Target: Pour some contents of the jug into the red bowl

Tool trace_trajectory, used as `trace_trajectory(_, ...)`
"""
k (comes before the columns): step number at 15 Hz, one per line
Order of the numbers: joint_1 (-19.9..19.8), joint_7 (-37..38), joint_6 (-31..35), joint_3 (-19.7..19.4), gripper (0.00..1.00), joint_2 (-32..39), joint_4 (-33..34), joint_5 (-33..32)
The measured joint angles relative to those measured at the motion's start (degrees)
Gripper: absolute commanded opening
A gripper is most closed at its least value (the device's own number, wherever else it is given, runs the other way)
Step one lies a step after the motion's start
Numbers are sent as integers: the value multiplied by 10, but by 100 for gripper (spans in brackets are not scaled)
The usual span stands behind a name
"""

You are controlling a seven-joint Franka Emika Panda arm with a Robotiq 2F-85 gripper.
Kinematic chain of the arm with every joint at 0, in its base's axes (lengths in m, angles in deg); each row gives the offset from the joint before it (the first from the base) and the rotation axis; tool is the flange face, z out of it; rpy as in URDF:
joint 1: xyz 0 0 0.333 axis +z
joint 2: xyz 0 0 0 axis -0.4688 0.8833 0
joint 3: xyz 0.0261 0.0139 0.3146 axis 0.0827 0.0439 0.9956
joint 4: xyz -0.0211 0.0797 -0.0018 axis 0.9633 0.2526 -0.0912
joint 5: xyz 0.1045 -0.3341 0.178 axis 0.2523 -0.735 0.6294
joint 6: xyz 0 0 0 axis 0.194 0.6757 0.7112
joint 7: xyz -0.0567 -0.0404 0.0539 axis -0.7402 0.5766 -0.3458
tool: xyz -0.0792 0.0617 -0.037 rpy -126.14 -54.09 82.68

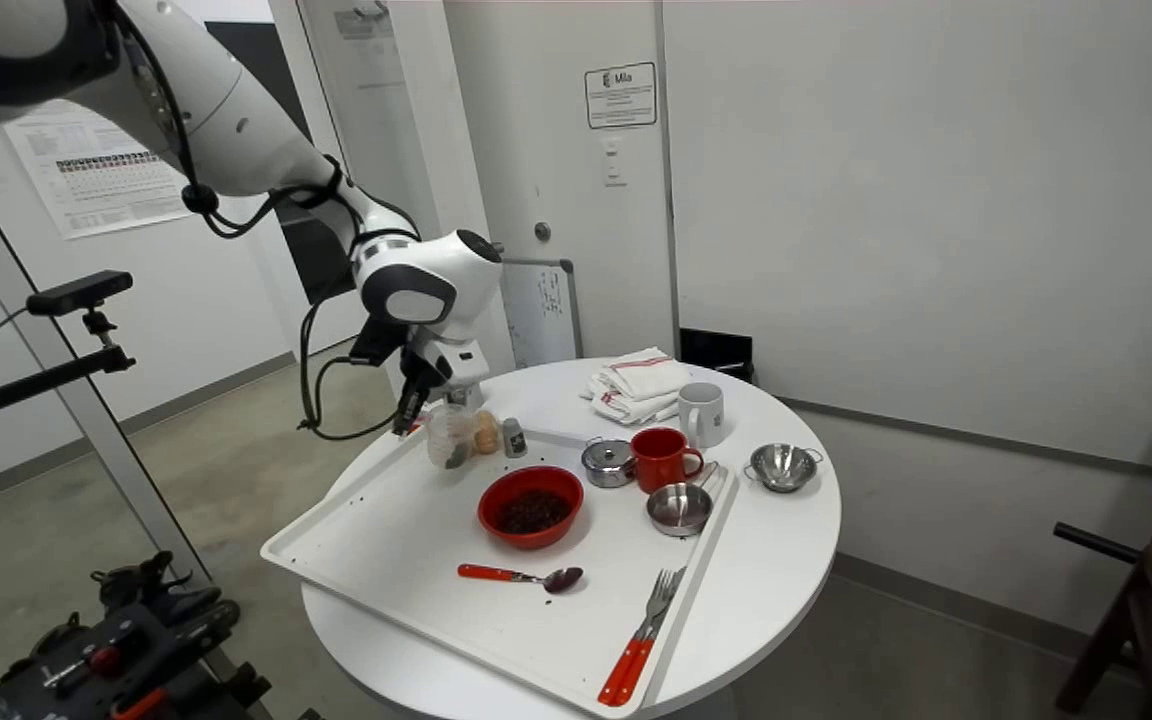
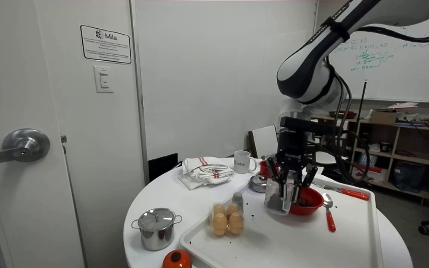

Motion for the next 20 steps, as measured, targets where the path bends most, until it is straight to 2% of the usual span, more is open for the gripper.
trace_trajectory(3,0,0,92,11,9,1,-31,-2)
trace_trajectory(6,0,9,148,21,9,3,-57,-12)
trace_trajectory(14,2,60,161,31,9,13,-87,-65)
trace_trajectory(15,2,65,161,32,14,13,-88,-69)
trace_trajectory(16,2,70,161,33,50,13,-89,-73)
trace_trajectory(17,2,75,159,34,51,14,-90,-77)
trace_trajectory(20,2,91,155,37,72,18,-90,-90)
